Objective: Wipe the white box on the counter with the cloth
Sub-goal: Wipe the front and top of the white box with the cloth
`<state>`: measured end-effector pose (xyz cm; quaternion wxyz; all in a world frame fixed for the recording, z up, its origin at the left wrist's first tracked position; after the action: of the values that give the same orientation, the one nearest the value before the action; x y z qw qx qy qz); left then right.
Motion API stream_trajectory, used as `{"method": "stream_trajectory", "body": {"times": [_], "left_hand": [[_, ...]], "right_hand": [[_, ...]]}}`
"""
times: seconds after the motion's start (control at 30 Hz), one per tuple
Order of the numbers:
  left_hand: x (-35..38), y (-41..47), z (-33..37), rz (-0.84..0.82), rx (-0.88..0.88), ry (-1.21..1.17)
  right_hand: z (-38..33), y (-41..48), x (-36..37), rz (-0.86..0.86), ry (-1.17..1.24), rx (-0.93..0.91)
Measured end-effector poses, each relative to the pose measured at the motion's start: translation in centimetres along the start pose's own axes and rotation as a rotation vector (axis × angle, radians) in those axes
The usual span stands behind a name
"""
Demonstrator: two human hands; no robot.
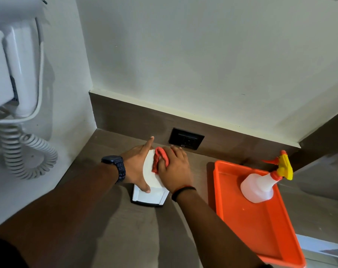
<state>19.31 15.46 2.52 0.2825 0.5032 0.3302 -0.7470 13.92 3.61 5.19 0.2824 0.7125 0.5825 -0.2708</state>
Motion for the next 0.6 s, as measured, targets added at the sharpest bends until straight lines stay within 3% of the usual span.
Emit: {"method": "stream_trajectory", "body": {"times": [0.1,0.3,0.6], "left_hand": [[-0.1,-0.1,0.0,0.000,-0.003,-0.007],[-0.1,-0.2,0.3,-0.014,-0.006,-0.003],[-0.3,-0.2,0.4,-0.034,-0.043,0.010]], "right_hand": [[-1.0,-0.1,0.7,0.027,-0.019,0.008],[-0.8,-2.7,0.4,-0.057,-0.088,-0.185],[-0.7,0.1,0.9,-0.009,-0.038,0.044]]}}
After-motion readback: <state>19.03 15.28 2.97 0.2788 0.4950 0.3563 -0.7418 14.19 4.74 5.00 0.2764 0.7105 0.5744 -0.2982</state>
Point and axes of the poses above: each hand's wrist, its own y-axis towards the middle knuckle, its own x-axis out of the palm, z = x × y, the point moved 8 cm from there along y, towards the middle knuckle, and after that the axes turned 13 degrees about y, right-handed, at the moved point
